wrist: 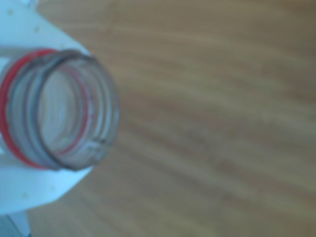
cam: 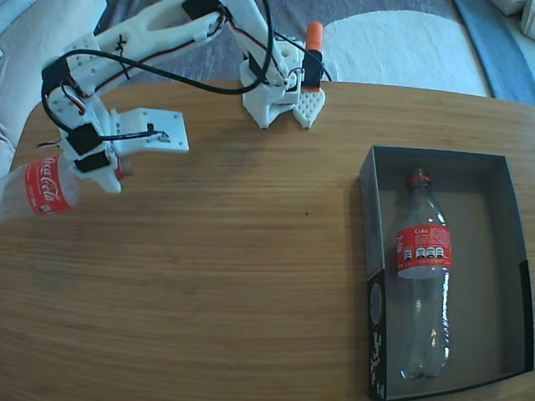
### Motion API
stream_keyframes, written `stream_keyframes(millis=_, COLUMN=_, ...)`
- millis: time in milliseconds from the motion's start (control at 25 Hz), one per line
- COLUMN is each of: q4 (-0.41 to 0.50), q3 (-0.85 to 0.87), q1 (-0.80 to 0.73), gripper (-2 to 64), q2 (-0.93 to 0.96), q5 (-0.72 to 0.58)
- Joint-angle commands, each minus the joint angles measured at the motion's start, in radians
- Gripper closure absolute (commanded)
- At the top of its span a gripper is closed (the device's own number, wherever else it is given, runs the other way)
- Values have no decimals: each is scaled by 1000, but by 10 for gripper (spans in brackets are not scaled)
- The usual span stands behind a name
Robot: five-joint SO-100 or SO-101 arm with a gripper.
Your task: Grasp the bottles and put them in the box.
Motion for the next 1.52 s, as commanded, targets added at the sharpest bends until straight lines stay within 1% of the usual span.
stream_keyframes(millis=0, q4=12, q3=-87, q1=-60, gripper=614, q2=31, q5=41)
stream_keyframes(millis=280, q4=15, q3=-209, q1=-230, gripper=614, q2=31, q5=209)
stream_keyframes(millis=400, q4=63, q3=-250, q1=-298, gripper=614, q2=31, q5=267)
stream_keyframes(millis=520, q4=92, q3=-261, q1=-351, gripper=614, q2=31, q5=301)
stream_keyframes(millis=640, q4=144, q3=-304, q1=-408, gripper=614, q2=31, q5=336)
stream_keyframes(millis=720, q4=160, q3=-331, q1=-453, gripper=614, q2=31, q5=379)
stream_keyframes(millis=840, q4=164, q3=-360, q1=-512, gripper=614, q2=31, q5=442)
stream_keyframes(millis=1160, q4=166, q3=-368, q1=-652, gripper=614, q2=31, q5=578)
stream_keyframes(millis=1280, q4=166, q3=-403, q1=-712, gripper=614, q2=31, q5=644)
stream_keyframes(millis=1480, q4=166, q3=-457, q1=-815, gripper=614, q2=31, q5=719)
